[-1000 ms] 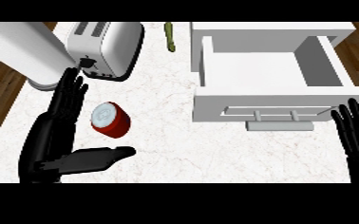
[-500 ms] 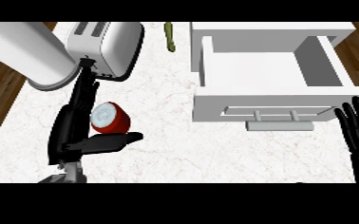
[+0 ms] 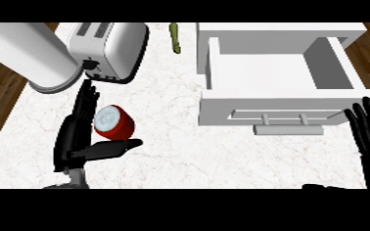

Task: Pick up the can, place it into the drawer and close the drawer

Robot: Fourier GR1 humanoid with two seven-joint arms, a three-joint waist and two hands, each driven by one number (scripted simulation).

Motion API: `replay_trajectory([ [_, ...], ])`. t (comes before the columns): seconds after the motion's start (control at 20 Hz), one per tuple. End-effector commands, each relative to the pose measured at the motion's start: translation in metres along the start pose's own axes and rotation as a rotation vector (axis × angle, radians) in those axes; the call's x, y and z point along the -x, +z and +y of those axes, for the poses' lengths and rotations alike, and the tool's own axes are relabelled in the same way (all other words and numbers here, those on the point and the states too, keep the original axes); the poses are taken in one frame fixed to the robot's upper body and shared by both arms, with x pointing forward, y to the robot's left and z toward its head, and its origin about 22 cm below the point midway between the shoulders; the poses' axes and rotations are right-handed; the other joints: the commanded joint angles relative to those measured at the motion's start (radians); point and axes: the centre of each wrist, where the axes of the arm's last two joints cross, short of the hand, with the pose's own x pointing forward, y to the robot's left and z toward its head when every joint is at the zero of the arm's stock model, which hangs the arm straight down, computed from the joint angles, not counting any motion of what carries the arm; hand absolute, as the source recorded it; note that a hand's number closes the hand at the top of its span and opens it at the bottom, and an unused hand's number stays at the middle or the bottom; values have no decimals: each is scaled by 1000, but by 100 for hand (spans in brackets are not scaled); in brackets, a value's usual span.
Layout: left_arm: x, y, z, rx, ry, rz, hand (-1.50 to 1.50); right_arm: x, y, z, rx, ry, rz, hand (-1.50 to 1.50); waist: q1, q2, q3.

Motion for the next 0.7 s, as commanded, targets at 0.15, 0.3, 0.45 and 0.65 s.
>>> replay_trajectory([
  [0.15,26,16,16,-32,-19,15,-150,-11,6,-1,-3,-13,-9,-150,1,-1,0],
  [0.3,30,5,38,-20,-24,26,-150,2,-10,-3,-7,-5,-24,-150,2,0,0],
  [0.45,41,10,48,-41,-46,36,-150,7,7,20,-4,-6,-3,-150,2,0,0],
  [0.65,59,5,29,-15,-16,45,-150,3,1,-7,-19,-2,-13,-150,0,0,0],
])
